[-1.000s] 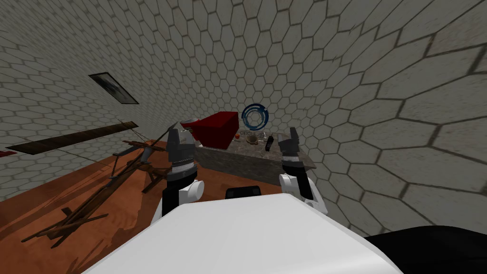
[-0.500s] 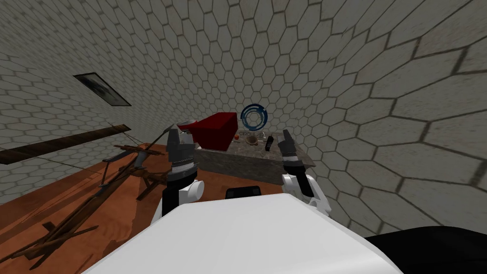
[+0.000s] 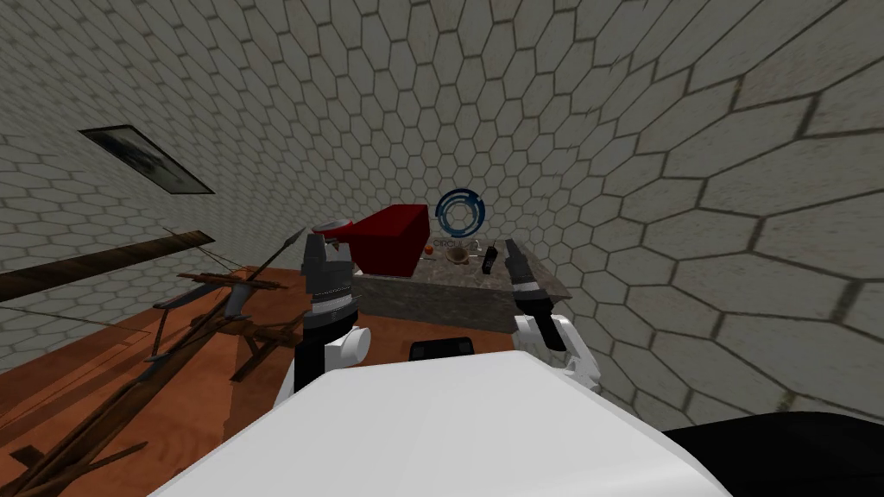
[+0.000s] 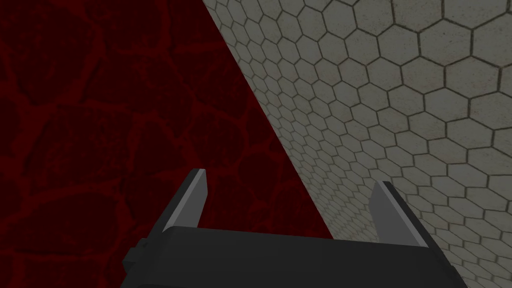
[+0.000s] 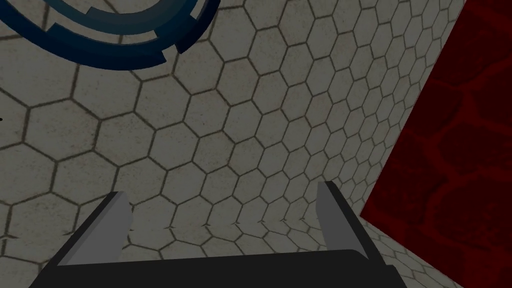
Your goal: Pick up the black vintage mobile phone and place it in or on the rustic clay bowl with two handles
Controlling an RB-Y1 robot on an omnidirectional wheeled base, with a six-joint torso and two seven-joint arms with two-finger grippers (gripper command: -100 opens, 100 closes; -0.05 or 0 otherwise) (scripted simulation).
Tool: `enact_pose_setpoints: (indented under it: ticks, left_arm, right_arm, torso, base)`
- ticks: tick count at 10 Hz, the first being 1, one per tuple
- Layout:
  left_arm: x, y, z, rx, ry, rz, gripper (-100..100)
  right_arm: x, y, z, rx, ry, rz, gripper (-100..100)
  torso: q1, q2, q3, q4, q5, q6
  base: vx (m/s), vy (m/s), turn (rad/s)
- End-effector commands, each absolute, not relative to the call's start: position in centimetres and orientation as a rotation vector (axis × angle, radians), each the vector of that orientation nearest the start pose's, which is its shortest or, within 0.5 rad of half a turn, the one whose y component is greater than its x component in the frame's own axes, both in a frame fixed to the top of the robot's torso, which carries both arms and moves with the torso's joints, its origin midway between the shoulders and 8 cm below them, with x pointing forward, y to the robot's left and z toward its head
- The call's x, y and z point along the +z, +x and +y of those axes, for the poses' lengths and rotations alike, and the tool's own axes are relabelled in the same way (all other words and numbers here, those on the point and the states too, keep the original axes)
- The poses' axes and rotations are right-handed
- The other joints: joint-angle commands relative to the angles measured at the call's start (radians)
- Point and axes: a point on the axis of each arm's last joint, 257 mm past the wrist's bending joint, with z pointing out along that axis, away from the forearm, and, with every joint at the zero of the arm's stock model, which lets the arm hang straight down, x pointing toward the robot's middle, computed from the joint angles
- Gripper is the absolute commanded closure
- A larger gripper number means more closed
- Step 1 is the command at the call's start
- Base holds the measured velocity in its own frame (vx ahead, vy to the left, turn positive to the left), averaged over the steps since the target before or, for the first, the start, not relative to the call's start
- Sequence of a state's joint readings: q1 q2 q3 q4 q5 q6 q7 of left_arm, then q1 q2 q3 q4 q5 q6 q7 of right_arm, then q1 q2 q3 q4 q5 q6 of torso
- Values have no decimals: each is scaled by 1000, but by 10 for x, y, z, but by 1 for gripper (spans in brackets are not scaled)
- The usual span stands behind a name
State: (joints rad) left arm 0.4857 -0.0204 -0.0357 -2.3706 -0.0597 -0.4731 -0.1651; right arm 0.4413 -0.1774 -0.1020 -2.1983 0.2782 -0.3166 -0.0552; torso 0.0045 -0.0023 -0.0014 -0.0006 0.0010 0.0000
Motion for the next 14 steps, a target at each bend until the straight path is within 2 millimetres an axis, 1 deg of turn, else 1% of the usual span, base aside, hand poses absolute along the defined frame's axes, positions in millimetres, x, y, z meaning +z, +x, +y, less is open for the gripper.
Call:
enact_pose_setpoints:
  ticks: [1,4,7,10,14]
  left_arm:
    - [63,332,259,-1163,-520,609,0]
    - [63,332,259,-1163,-520,609,0]
    - [64,332,259,-1163,-520,609,0]
    - [63,332,259,-1163,-520,609,0]
    - [64,332,259,-1163,-520,609,0]
  right_arm:
    - [-40,397,-296,919,508,1037,-100]
    - [-59,406,-307,784,457,1111,-100]
    - [-82,415,-322,644,408,1187,-100]
    - [-106,423,-342,500,361,1262,-100]
    - [-140,432,-373,309,298,1362,-100]
  torso:
    - [0,0,0,0,0,0]
    - [0,0,0,0,0,0]
    - [0,0,0,0,0,0]
    - [-2,0,0,0,0,0]
    - [-2,0,0,0,0,0]
  base:
    - [25,76,-96]
    - [30,71,-108]
    - [31,80,-77]
    - [28,54,-37]
    - [30,47,24]
